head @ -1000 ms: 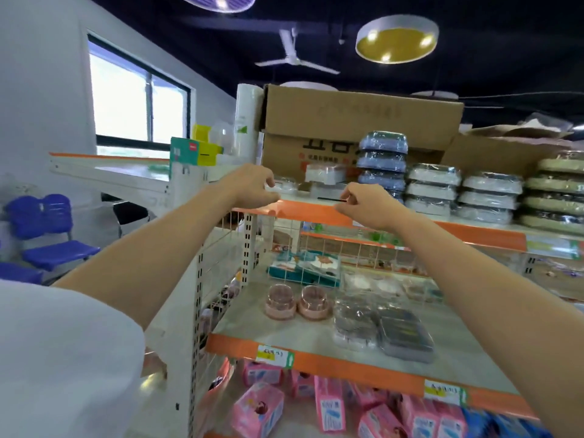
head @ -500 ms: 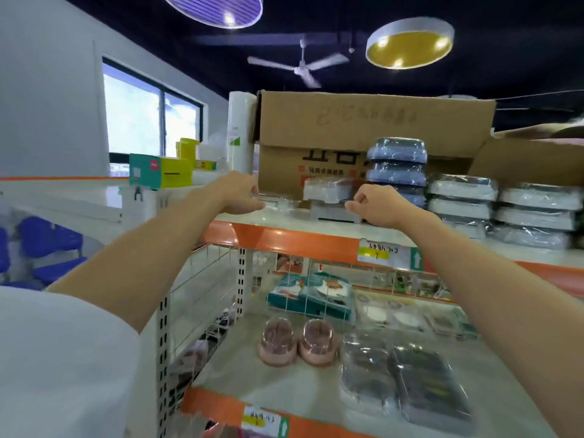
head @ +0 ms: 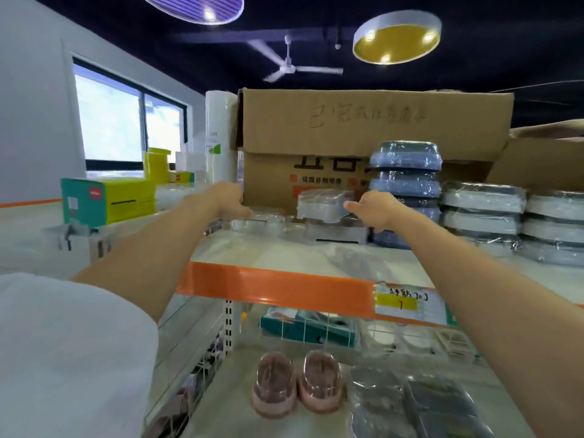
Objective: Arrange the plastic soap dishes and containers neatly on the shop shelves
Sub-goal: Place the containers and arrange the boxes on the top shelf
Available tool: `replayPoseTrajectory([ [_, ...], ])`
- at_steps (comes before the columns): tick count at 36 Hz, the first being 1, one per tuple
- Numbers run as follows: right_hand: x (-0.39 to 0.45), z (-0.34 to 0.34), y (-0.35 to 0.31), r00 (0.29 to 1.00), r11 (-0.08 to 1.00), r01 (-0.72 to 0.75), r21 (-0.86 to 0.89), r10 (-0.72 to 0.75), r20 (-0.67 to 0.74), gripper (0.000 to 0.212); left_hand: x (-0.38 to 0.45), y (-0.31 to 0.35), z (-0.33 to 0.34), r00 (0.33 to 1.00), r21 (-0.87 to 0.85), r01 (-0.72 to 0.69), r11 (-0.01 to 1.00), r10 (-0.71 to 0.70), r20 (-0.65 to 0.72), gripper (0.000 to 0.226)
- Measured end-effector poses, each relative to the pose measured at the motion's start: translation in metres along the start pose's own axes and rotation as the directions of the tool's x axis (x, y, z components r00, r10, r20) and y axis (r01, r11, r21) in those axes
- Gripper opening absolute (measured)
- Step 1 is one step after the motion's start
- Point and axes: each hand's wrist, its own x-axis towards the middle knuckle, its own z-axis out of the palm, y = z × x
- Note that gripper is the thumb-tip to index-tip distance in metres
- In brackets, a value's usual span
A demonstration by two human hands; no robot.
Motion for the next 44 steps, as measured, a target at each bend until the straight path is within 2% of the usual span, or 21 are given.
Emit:
replayPoseTrajectory([
  [5,0.013,0.007,-0.013,0.995,0.996,-0.084,0.038,0.082,0.055,0.051,0.035,-0.011,0.013,0.998,-0.004,-0.005,1.0,0.005,0.069,0.047],
  [8,0.018,0.009,-0.021,0.987,0.986,-0.145,0.078,0.139,0.077,0.061,0.048,-0.015,0.021,0.994,-0.005,0.01,1.0,-0.009,0.11,0.052],
  [13,0.026,0.013,-0.033,0.979,0.957,-0.2,0.21,0.188,0.078,0.065,0.058,-0.02,0.034,0.992,-0.108,0.076,0.991,-0.065,0.108,0.054],
  [19,0.027,0.019,-0.041,0.956,0.922,-0.291,0.257,0.273,0.107,0.074,0.061,-0.022,0.044,0.982,-0.304,0.11,0.946,-0.056,0.18,0.055],
  [25,0.033,0.026,-0.047,0.95,0.893,-0.311,0.327,0.288,0.117,0.076,0.058,-0.017,0.044,0.977,-0.235,0.155,0.96,-0.113,0.181,0.056],
  [28,0.04,0.033,-0.044,0.935,0.828,-0.353,0.436,0.327,0.136,0.07,0.055,-0.015,0.045,0.969,-0.211,0.194,0.958,-0.154,0.194,0.06],
  [33,0.042,0.03,-0.04,0.925,0.741,-0.374,0.558,0.338,0.171,0.055,0.047,-0.01,0.039,0.955,-0.352,0.245,0.903,-0.162,0.249,0.055],
  [36,0.038,0.026,-0.038,0.925,0.728,-0.375,0.574,0.336,0.178,0.048,0.049,-0.014,0.038,0.939,-0.494,0.297,0.817,-0.157,0.305,0.049],
  [40,0.035,0.024,-0.031,0.923,0.729,-0.379,0.57,0.343,0.175,0.048,0.05,-0.017,0.035,0.914,-0.537,0.346,0.77,-0.147,0.378,0.044],
  [42,0.034,0.022,-0.027,0.922,0.722,-0.382,0.577,0.345,0.179,0.045,0.047,-0.017,0.032,0.892,-0.547,0.393,0.739,-0.163,0.421,0.047],
  [44,0.033,0.02,-0.024,0.92,0.72,-0.388,0.576,0.346,0.187,0.044,0.046,-0.018,0.031,0.87,-0.556,0.442,0.704,-0.185,0.457,0.063],
])
